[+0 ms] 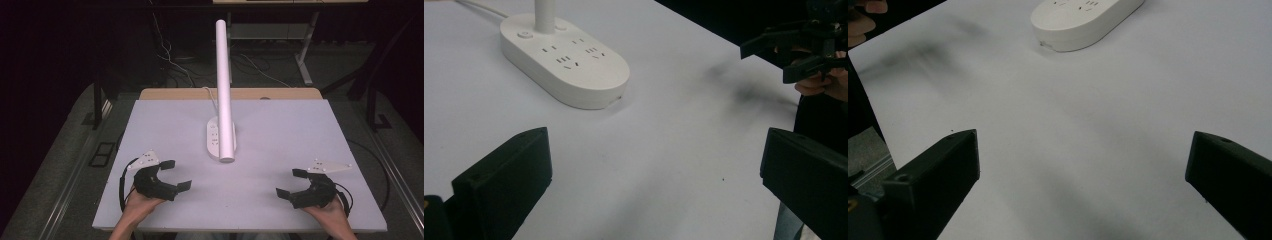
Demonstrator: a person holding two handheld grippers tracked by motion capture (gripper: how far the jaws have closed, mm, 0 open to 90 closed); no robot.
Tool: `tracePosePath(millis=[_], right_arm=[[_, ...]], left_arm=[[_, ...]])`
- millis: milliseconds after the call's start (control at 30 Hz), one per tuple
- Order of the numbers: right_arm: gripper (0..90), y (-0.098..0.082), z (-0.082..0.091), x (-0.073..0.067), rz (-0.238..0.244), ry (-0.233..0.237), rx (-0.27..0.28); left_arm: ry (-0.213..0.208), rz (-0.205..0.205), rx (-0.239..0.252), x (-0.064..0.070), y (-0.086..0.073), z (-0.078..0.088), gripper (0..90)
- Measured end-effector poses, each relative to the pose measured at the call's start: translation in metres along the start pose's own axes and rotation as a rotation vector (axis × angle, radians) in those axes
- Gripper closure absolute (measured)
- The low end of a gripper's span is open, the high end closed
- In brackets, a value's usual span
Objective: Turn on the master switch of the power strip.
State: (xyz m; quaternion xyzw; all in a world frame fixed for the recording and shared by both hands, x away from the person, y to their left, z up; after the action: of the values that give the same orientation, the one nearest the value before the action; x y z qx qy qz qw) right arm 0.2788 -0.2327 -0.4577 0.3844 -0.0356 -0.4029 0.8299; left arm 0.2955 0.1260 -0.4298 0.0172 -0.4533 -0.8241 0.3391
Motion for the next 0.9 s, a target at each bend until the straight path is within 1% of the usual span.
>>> tracePosePath(millis=[67, 100, 133, 200, 433, 667, 767, 900], right_arm=[[0.3, 0.0, 0.0, 0.0, -0.004, 0.0, -0.001], [0.3, 0.0, 0.0, 0.0, -0.002, 0.0, 0.0], [0.3, -0.001, 0.0, 0.0, -0.001, 0.001, 0.0], [0.3, 0.0, 0.0, 0.0, -0.004, 0.003, 0.0], [0.3, 0.0, 0.0, 0.001, 0.001, 0.004, -0.003], [0.3, -0.001, 0.0, 0.0, 0.0, 0.004, -0.007], [0.3, -0.001, 0.0, 0.0, 0.007, 0.001, -0.008], [0.3, -0.001, 0.0, 0.0, 0.007, 0.002, -0.01]], left_arm=[[-0.003, -0.007, -0.016, -0.003, 0.005, -0.002, 0.0], [-0.003, -0.007, -0.016, -0.003, 0.005, -0.002, 0.0], [-0.006, -0.008, -0.03, -0.005, 0.008, -0.003, 0.0], [-0.007, -0.014, -0.037, -0.006, 0.012, -0.003, 0.0], [-0.003, -0.029, -0.055, -0.009, 0.023, -0.003, 0.0], [-0.004, -0.034, -0.065, -0.011, 0.03, -0.005, 0.0], [-0.002, -0.042, -0.082, -0.014, 0.034, -0.009, 0.0], [0.002, -0.041, -0.09, -0.018, 0.038, -0.014, 0.0]])
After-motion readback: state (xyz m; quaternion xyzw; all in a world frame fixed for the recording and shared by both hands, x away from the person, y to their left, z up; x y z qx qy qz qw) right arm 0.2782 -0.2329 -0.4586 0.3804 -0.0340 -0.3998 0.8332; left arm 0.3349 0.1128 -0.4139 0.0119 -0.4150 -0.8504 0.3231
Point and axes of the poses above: each handheld gripper's, and its own axes: z roughly backward along the jaws, y roughly out of its top, x roughly to its right, the point moved 7 cm from there along -z, roughly forward along the jaws, and after that the axes turned 11 degrees about -x, right-handed, at the moved point
